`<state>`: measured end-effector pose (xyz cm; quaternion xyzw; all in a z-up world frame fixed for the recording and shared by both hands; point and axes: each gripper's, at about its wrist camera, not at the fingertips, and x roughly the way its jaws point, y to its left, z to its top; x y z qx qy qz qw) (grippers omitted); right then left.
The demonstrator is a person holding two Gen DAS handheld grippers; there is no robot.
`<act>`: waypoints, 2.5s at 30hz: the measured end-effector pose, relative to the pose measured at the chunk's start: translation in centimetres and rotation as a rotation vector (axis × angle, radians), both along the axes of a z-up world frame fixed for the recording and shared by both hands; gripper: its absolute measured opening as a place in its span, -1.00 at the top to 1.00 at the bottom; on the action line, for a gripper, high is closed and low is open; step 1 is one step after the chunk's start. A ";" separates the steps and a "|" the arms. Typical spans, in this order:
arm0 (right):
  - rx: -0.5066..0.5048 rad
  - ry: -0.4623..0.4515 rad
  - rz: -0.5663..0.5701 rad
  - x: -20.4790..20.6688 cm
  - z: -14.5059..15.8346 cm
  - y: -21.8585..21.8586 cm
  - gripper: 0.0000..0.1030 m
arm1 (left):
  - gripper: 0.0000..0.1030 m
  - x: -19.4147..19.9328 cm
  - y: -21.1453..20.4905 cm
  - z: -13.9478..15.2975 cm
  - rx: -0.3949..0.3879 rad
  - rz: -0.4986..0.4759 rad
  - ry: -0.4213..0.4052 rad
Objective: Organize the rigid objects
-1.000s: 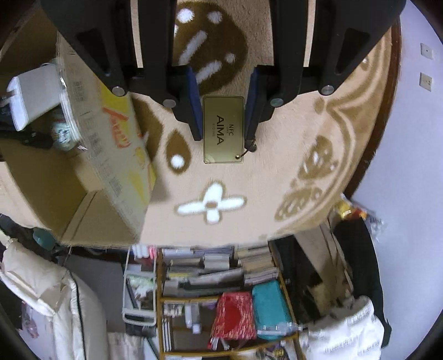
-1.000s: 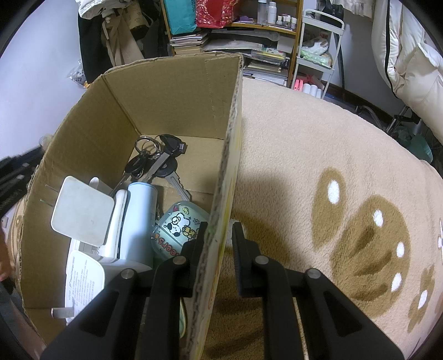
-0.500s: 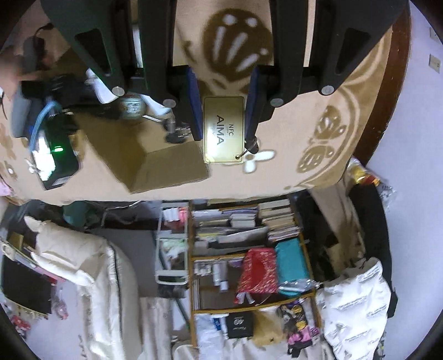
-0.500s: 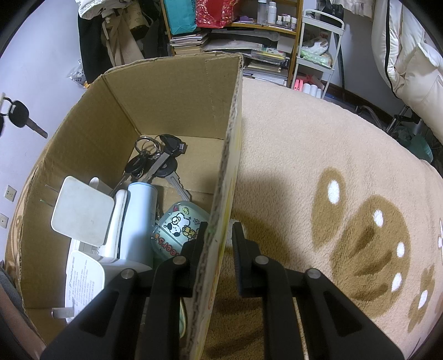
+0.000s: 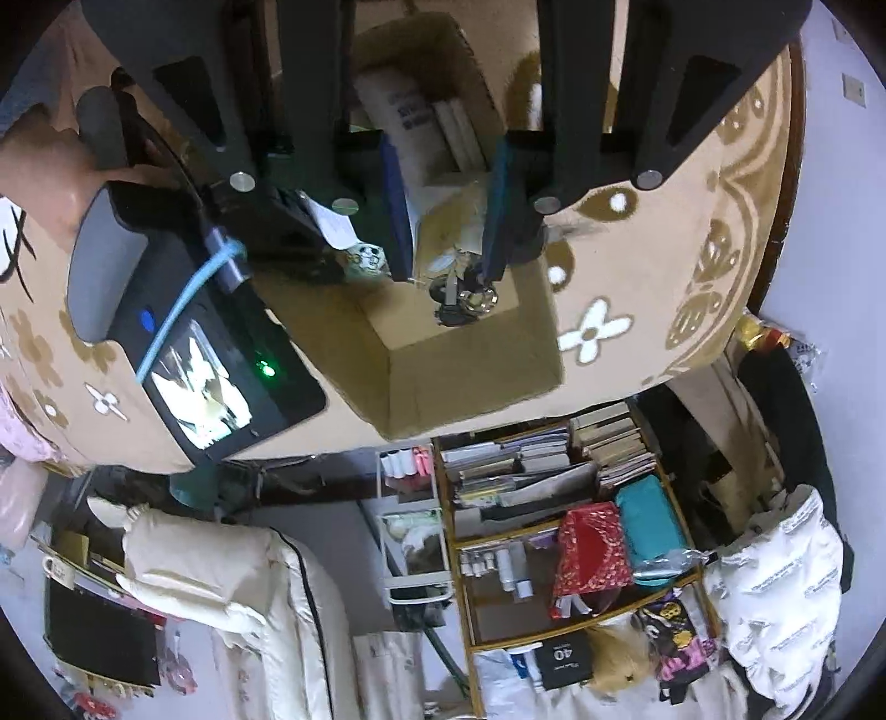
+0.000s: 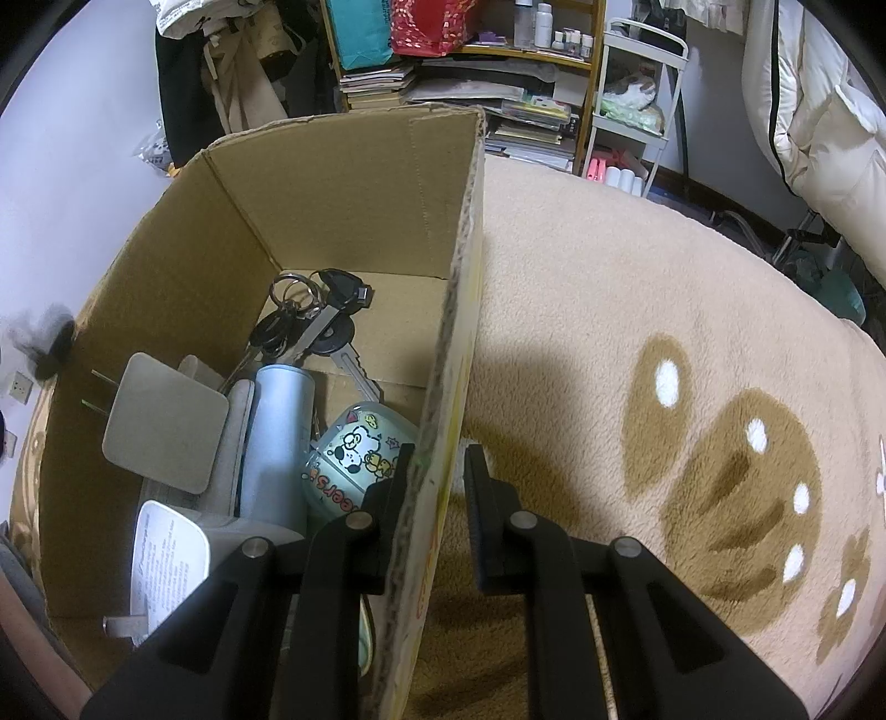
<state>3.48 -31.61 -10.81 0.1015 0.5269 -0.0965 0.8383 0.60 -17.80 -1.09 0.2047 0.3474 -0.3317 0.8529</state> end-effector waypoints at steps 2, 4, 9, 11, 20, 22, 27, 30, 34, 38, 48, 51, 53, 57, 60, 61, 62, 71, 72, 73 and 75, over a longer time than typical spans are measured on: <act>0.001 0.000 0.000 0.0 0.0 0.0 0.70 | 0.53 0.0 -0.2 -0.3 0.016 0.010 -0.009; 0.000 0.000 0.000 0.0 0.0 0.0 0.70 | 0.53 0.4 -0.2 -0.7 0.026 0.029 0.014; 0.001 0.000 -0.002 0.0 0.0 0.0 0.70 | 0.53 1.4 0.5 -1.0 0.039 0.071 0.038; 0.000 0.001 -0.004 0.0 0.0 0.1 0.70 | 0.53 1.9 0.9 -1.0 0.039 0.083 0.070; 0.007 -0.009 -0.006 -0.1 0.3 0.5 0.63 | 0.48 3.0 2.9 -0.5 0.051 0.169 0.078; 0.002 -0.018 -0.003 -0.3 0.6 0.6 0.63 | 0.48 3.2 3.6 -0.3 0.043 0.186 0.082; -0.002 -0.060 0.005 -1.0 1.9 1.0 0.59 | 0.30 4.2 5.9 0.1 0.026 0.243 0.146; -0.003 -0.094 0.011 -1.4 3.0 1.5 0.25 | -0.13 4.2 7.3 0.7 0.021 0.291 0.113; -0.007 -0.153 0.004 -2.4 5.0 2.0 -0.08 | -0.18 3.8 8.8 1.7 0.023 0.311 0.075; -0.034 -0.203 -0.002 -3.7 7.4 2.9 -0.38 | -0.51 3.2 10.4 2.7 0.003 0.329 0.054; -0.025 -0.368 -0.014 -7.5 12.3 5.0 -1.00 | -0.96 0.6 12.8 5.1 0.016 0.333 -0.070; -0.015 -0.427 -0.038 -9.0 13.7 5.5 -1.00 | -0.96 -0.5 13.6 5.7 0.015 0.326 -0.102; -0.013 -0.454 -0.042 -9.7 14.6 6.0 -1.00 | -0.97 -1.1 14.1 6.0 0.016 0.324 -0.118; -0.015 -0.485 -0.034 -11.1 15.8 7.1 -1.00 | -0.97 -2.3 15.6 6.4 -0.042 0.326 -0.083; -0.010 -0.499 -0.028 -12.4 16.1 7.9 -1.00 | -0.97 -3.4 16.5 6.5 -0.071 0.339 -0.096; -0.015 -0.505 -0.027 -12.8 16.1 8.1 -1.00 | -0.97 -4.0 16.8 6.6 -0.076 0.343 -0.122; -0.021 -0.512 -0.027 -13.4 16.2 8.5 -1.00 | -0.97 -4.5 17.0 6.7 -0.077 0.346 -0.141; 0.000 -0.592 -0.045 -16.9 16.4 10.0 -1.00 | -0.97 -6.6 19.3 7.6 -0.147 0.377 -0.225; 0.001 -0.595 -0.043 -17.0 16.3 10.0 -1.00 | -0.96 -6.7 19.5 7.6 -0.154 0.380 -0.228; 0.007 -0.598 -0.039 -17.2 16.2 10.1 -1.00 | -0.96 -6.8 19.8 7.5 -0.161 0.382 -0.227; 0.013 -0.605 -0.032 -17.3 16.1 10.2 -1.00 | -0.96 -6.9 20.0 7.4 -0.165 0.386 -0.231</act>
